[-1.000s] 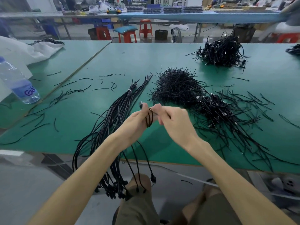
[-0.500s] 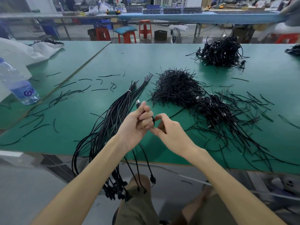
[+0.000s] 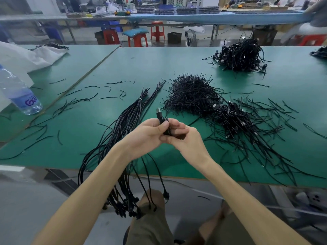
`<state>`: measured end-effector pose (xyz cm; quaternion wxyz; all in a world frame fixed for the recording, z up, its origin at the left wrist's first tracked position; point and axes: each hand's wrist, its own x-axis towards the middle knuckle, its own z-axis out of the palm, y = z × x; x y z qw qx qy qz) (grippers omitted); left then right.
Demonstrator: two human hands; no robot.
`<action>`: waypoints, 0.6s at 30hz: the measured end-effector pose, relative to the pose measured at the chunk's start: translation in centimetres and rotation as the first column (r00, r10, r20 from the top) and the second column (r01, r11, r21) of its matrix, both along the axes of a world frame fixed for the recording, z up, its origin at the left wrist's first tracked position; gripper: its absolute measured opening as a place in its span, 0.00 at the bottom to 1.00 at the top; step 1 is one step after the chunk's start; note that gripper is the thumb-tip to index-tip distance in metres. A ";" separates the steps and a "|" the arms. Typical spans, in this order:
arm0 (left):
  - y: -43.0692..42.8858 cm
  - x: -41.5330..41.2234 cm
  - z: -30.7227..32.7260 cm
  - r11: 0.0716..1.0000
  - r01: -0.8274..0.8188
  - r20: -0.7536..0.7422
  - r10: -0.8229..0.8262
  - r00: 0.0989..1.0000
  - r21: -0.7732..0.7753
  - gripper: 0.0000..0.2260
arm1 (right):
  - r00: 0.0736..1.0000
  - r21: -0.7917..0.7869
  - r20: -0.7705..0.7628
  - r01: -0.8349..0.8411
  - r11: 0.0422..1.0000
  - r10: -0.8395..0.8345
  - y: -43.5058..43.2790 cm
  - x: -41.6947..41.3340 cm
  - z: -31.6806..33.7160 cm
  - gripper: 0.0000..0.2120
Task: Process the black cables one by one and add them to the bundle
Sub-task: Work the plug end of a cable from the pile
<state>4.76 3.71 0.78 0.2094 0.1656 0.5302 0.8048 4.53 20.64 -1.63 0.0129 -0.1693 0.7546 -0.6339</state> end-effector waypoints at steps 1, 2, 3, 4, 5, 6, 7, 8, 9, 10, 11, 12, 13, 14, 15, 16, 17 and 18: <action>-0.5 -0.1 0.1 0.998 0.004 -0.021 -0.005 1.000 -0.057 0.12 | 1.000 -0.008 -0.003 -0.003 1.000 0.003 -0.1 0.1 -0.1 0.18; -0.8 -0.1 0.2 0.992 0.004 -0.047 -0.009 0.999 -0.122 0.13 | 1.000 -0.015 -0.010 -0.003 1.000 0.003 -0.1 0.2 -0.2 0.20; -1.1 -0.1 0.2 0.981 -0.003 -0.076 -0.012 0.997 -0.194 0.13 | 1.000 -0.006 -0.026 0.000 1.000 0.000 -0.1 0.3 -0.3 0.21; -1.3 -0.1 0.2 0.965 -0.019 -0.102 -0.009 0.995 -0.263 0.14 | 0.998 0.028 -0.057 0.011 1.000 -0.010 0.0 0.4 -0.5 0.20; -1.3 -0.1 0.1 0.946 -0.041 -0.119 0.002 0.993 -0.322 0.14 | 0.995 0.087 -0.101 0.031 0.996 -0.022 0.0 0.4 -0.7 0.19; -1.2 0.1 0.1 0.930 -0.069 -0.125 0.025 0.992 -0.361 0.14 | 0.989 0.154 -0.144 0.058 0.986 -0.036 0.0 0.4 -0.9 0.18; -1.1 0.2 0.0 0.917 -0.108 -0.125 0.065 0.990 -0.384 0.13 | 0.983 0.211 -0.176 0.088 0.973 -0.051 0.0 0.4 -1.1 0.17; -0.8 0.4 -0.2 0.903 -0.166 -0.130 0.124 0.984 -0.397 0.12 | 0.977 0.254 -0.199 0.122 0.959 -0.072 0.0 0.4 -1.3 0.18; -0.6 0.4 -0.3 0.879 -0.240 -0.148 0.195 0.970 -0.412 0.12 | 0.970 0.292 -0.223 0.158 0.943 -0.094 0.1 0.3 -1.3 0.19; -0.3 0.4 -0.4 0.838 -0.323 -0.183 0.268 0.946 -0.440 0.11 | 0.963 0.330 -0.245 0.188 0.925 -0.109 0.3 0.2 -1.4 0.21; -0.2 0.4 -0.6 0.783 -0.397 -0.228 0.326 0.918 -0.478 0.10 | 0.959 0.370 -0.260 0.204 0.906 -0.110 0.5 0.1 -1.3 0.22; -0.3 0.4 -0.9 0.734 -0.442 -0.259 0.358 0.897 -0.516 0.09 | 0.958 0.411 -0.269 0.203 0.889 -0.094 0.7 -0.1 -1.2 0.22; -0.4 0.3 -1.1 0.707 -0.451 -0.263 0.367 0.892 -0.544 0.08 | 0.959 0.451 -0.276 0.192 0.872 -0.069 0.9 -0.2 -1.2 0.21; -0.5 0.3 -1.3 0.702 -0.431 -0.243 0.358 0.902 -0.566 0.08 | 0.959 0.485 -0.281 0.180 0.856 -0.043 1.1 -0.2 -1.1 0.19; -0.6 0.3 -1.4 0.702 -0.403 -0.218 0.342 0.914 -0.587 0.09 | 0.959 0.512 -0.284 0.171 0.842 -0.022 1.2 -0.1 -1.0 0.16; -0.6 0.3 -1.5 0.694 -0.385 -0.201 0.334 0.921 -0.609 0.11 | 0.958 0.535 -0.285 0.165 0.829 -0.006 1.3 0.0 -1.0 0.14; -0.7 0.2 -1.6 0.681 -0.379 -0.193 0.335 0.922 -0.626 0.13 | 0.958 0.556 -0.288 0.160 0.816 0.008 1.4 0.1 -1.0 0.12; -0.7 0.2 -1.6 0.674 -0.379 -0.195 0.335 0.922 -0.634 0.14 | 0.957 0.578 -0.290 0.155 0.801 0.024 1.4 0.3 -1.1 0.11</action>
